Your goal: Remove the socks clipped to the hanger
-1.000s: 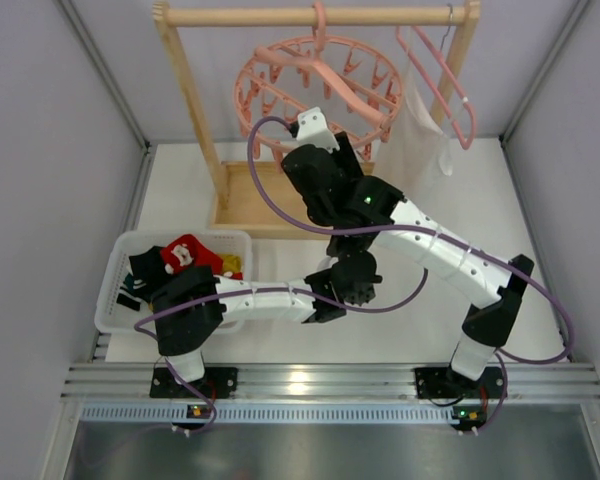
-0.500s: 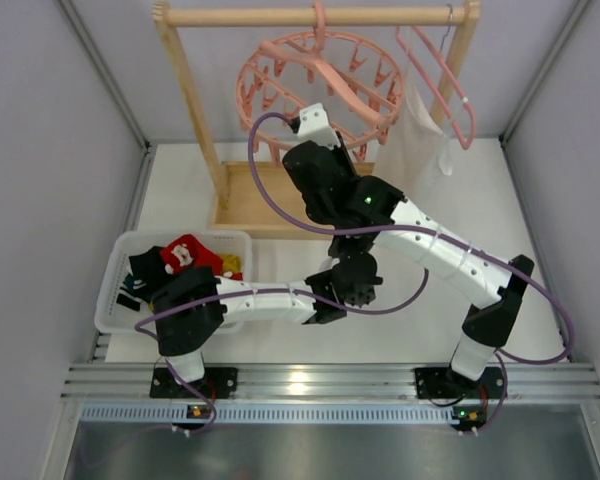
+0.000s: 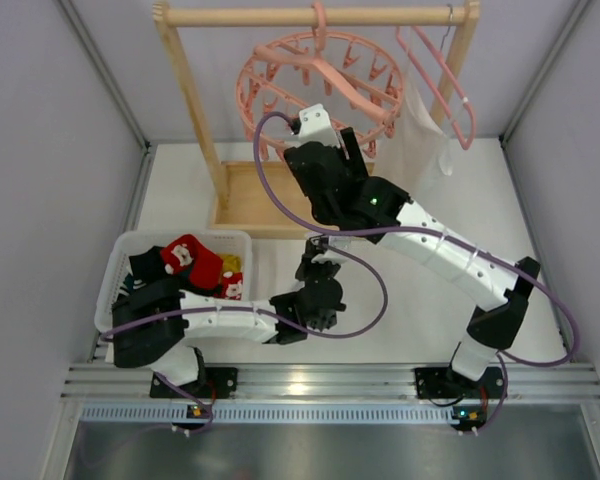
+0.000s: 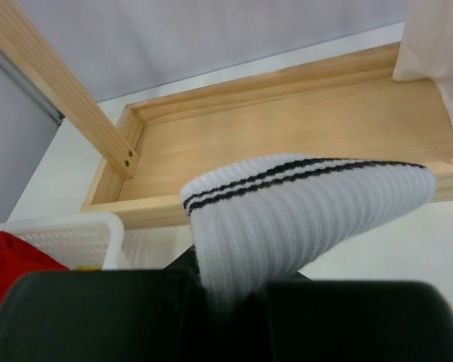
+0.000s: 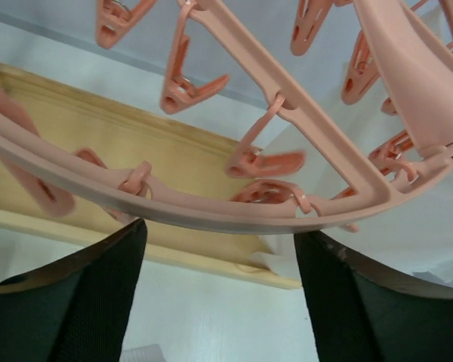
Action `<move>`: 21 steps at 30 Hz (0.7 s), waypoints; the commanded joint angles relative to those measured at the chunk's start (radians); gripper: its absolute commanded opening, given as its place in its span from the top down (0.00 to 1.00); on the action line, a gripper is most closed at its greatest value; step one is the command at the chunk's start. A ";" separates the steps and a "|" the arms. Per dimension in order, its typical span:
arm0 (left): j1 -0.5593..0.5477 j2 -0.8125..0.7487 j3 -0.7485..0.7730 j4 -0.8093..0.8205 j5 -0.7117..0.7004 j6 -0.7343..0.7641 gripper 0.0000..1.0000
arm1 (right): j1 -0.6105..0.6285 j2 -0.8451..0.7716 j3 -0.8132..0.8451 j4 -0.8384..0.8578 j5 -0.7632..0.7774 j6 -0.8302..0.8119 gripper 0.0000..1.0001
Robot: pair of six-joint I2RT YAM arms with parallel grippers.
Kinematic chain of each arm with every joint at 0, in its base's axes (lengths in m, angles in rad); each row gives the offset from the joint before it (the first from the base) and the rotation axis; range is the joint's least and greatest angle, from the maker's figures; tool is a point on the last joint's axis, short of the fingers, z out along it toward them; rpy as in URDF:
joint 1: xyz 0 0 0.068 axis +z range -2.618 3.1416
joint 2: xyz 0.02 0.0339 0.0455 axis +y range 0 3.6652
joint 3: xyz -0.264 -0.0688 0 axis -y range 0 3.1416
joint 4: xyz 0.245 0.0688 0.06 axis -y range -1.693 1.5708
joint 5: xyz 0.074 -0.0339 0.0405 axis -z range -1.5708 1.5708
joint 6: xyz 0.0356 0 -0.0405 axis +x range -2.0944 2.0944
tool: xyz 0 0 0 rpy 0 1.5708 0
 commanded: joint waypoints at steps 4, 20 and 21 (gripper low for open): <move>-0.093 -0.163 -0.074 0.031 -0.157 0.078 1.00 | -0.010 -0.125 -0.049 0.001 -0.215 0.131 0.10; -0.079 -0.469 -0.189 0.030 -0.242 0.218 1.00 | -0.010 -0.564 -0.460 0.088 -0.416 0.271 0.01; -0.075 -0.473 -0.197 0.028 -0.225 0.198 1.00 | -0.010 -0.569 -0.463 0.088 -0.433 0.276 0.01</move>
